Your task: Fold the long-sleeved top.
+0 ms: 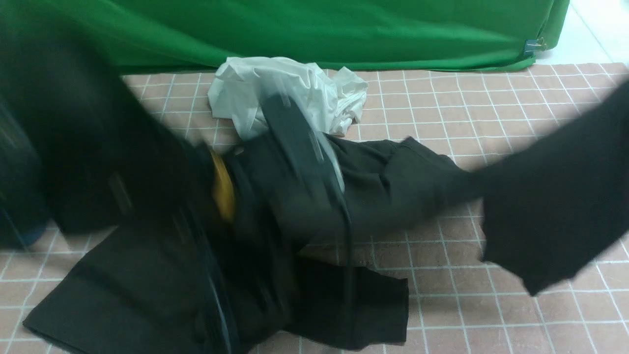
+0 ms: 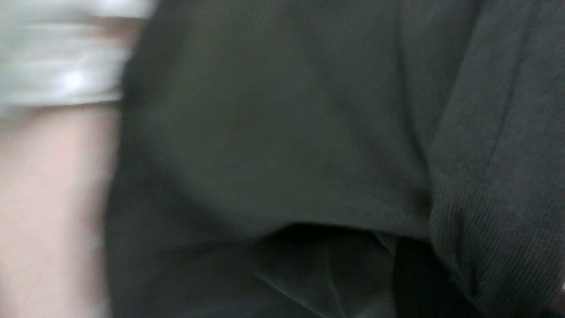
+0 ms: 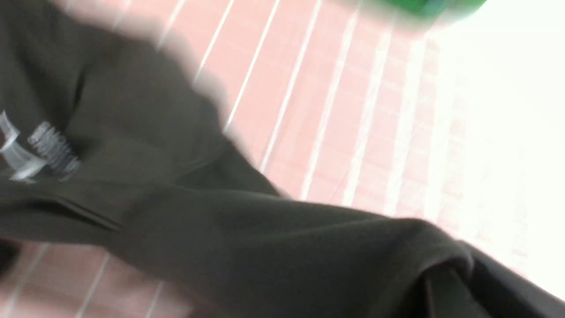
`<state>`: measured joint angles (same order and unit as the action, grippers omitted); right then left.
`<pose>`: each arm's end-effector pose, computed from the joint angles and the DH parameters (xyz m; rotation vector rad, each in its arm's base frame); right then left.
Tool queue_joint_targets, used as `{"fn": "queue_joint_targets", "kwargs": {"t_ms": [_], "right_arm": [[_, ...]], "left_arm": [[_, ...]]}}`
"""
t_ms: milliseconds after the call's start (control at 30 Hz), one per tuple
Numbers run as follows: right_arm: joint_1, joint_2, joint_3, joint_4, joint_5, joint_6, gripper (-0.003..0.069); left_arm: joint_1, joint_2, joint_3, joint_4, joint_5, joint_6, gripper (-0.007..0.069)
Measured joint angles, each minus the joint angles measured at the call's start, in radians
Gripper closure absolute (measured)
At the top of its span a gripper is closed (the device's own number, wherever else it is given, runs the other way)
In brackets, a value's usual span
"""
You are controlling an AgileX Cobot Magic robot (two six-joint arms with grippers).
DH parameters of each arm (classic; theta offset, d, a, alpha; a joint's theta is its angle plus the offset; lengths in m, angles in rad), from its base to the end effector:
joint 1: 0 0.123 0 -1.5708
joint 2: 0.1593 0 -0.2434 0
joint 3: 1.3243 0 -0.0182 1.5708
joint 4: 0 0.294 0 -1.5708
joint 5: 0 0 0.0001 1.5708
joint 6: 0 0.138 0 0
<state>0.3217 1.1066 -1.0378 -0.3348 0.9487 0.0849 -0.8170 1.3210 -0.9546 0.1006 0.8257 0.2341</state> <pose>0.2989 0.0608 0.2743 -0.4165 2.4082 -0.2429 0.2317 -0.2319 0.1790 1.3974 2.2746 -0.0667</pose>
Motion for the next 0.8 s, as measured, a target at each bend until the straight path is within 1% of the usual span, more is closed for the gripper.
{"fn": "queue_joint_targets", "kwargs": {"t_ms": [67, 133, 200, 267, 333, 367, 400, 433, 467, 500, 533, 567, 600, 633, 667, 700, 733, 800], "right_arm": [[0.000, -0.024, 0.109, 0.009, -0.022, 0.006, 0.0617], [0.000, -0.029, 0.195, 0.016, -0.036, 0.007, 0.0617], [0.000, -0.029, 0.230, 0.024, -0.043, 0.007, 0.0617], [0.000, -0.029, 0.246, 0.027, -0.055, 0.009, 0.0617], [0.000, -0.030, 0.247, 0.027, -0.084, 0.009, 0.0617], [0.000, -0.031, 0.247, 0.027, -0.102, 0.010, 0.0617], [0.000, -0.032, 0.247, 0.027, -0.121, 0.010, 0.0617], [0.000, -0.033, 0.247, 0.027, -0.130, 0.010, 0.0617], [0.000, -0.033, 0.247, 0.027, -0.132, 0.010, 0.0617], [0.000, -0.034, 0.247, 0.027, -0.142, 0.011, 0.0617], [0.000, -0.034, 0.247, 0.027, -0.143, 0.011, 0.0617], [0.000, -0.034, 0.247, 0.027, -0.143, 0.010, 0.0617], [0.000, -0.034, 0.247, 0.027, -0.143, 0.010, 0.0617], [0.000, -0.034, 0.247, 0.027, -0.143, 0.010, 0.0617], [0.000, -0.034, 0.247, 0.027, -0.143, 0.010, 0.0617], [0.000, -0.034, 0.247, 0.027, -0.143, 0.010, 0.0617], [0.000, -0.034, 0.247, 0.027, -0.143, 0.010, 0.0617], [0.000, -0.034, 0.247, 0.027, -0.143, 0.010, 0.0617]], "left_arm": [[-0.040, 0.003, 0.098, -0.101, -0.119, 0.008, 0.0584], [-0.067, 0.015, 0.157, -0.217, -0.196, 0.055, 0.0583], [-0.074, 0.029, 0.166, -0.299, -0.195, 0.112, 0.0575], [-0.077, 0.048, 0.169, -0.400, -0.175, 0.214, 0.0551], [-0.077, 0.059, 0.170, -0.500, -0.148, 0.334, 0.0496], [-0.078, 0.062, 0.170, -0.549, -0.138, 0.388, 0.0454], [-0.078, 0.063, 0.170, -0.595, -0.131, 0.439, 0.0382], [-0.078, 0.063, 0.170, -0.615, -0.125, 0.461, 0.0345], [-0.078, 0.063, 0.170, -0.621, -0.124, 0.465, 0.0320], [-0.078, 0.061, 0.161, -0.617, -0.101, 0.490, 0.0214], [-0.078, 0.058, 0.154, -0.601, -0.087, 0.495, 0.0146], [-0.078, 0.058, 0.152, -0.590, -0.083, 0.495, 0.0132], [-0.078, 0.046, 0.133, -0.535, -0.043, 0.496, 0.0034], [-0.078, 0.041, 0.129, -0.504, -0.032, 0.495, 0.0025], [-0.078, 0.021, 0.112, -0.420, 0.013, 0.464, -0.0030], [-0.078, 0.008, 0.108, -0.380, 0.027, 0.445, -0.0041], [-0.078, -0.012, 0.107, -0.298, 0.043, 0.409, -0.0051], [-0.078, -0.049, 0.112, -0.178, 0.058, 0.355, -0.0057]]}}
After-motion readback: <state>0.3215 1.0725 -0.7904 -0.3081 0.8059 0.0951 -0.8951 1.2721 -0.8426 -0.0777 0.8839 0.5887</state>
